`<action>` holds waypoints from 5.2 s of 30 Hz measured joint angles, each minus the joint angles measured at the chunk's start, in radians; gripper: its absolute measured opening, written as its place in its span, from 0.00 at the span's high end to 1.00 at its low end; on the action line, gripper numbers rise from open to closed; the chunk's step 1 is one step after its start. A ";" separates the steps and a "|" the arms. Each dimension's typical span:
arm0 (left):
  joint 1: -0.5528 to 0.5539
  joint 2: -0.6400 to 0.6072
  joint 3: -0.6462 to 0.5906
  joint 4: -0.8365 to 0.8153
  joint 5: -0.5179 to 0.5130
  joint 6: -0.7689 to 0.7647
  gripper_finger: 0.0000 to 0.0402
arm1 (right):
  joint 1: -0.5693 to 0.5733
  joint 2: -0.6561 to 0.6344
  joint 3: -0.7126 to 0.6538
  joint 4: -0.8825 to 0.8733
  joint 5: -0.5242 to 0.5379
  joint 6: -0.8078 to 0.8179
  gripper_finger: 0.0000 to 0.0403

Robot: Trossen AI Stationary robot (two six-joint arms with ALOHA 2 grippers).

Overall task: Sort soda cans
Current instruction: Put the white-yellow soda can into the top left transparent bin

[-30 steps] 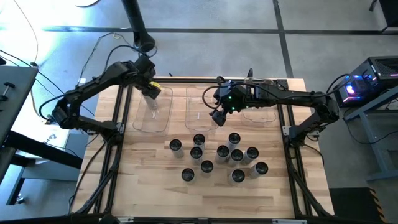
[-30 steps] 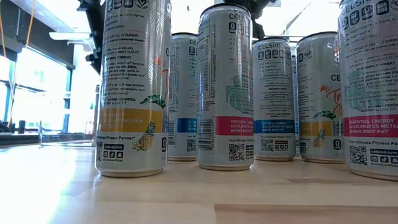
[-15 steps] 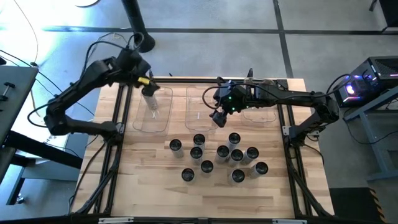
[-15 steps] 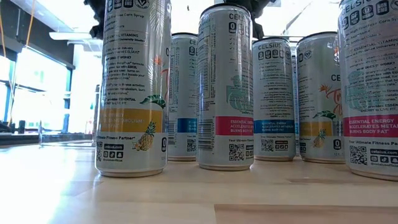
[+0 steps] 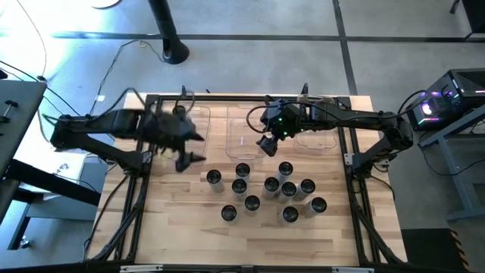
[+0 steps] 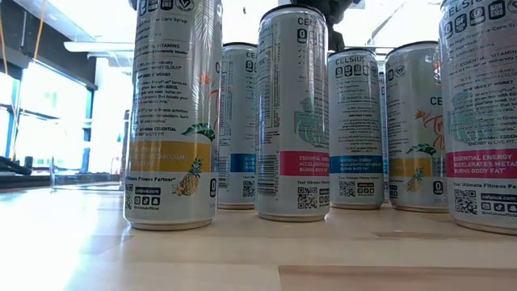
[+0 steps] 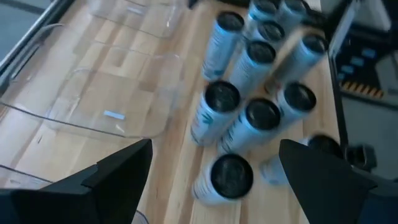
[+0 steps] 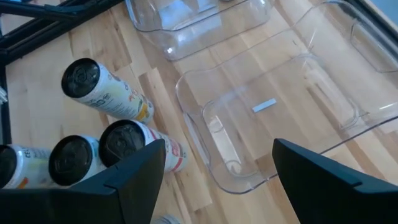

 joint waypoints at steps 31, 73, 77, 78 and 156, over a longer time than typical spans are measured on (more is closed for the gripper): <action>-0.182 0.002 -0.394 0.340 -0.201 0.071 0.14 | 0.000 0.000 0.000 0.037 -0.004 0.095 0.28; -0.177 0.148 -0.396 0.411 -0.126 0.068 0.14 | 0.000 0.021 0.000 0.040 0.019 0.099 0.28; -0.177 0.149 -0.396 0.416 -0.111 0.046 0.14 | 0.000 0.021 0.000 0.040 0.019 0.080 0.28; -0.177 0.150 -0.396 0.415 -0.110 0.045 0.14 | 0.000 0.021 0.000 0.040 0.019 0.075 0.28; 0.513 -0.069 -0.567 0.371 -0.326 -0.043 0.41 | 0.001 0.020 0.000 0.054 0.019 0.039 0.28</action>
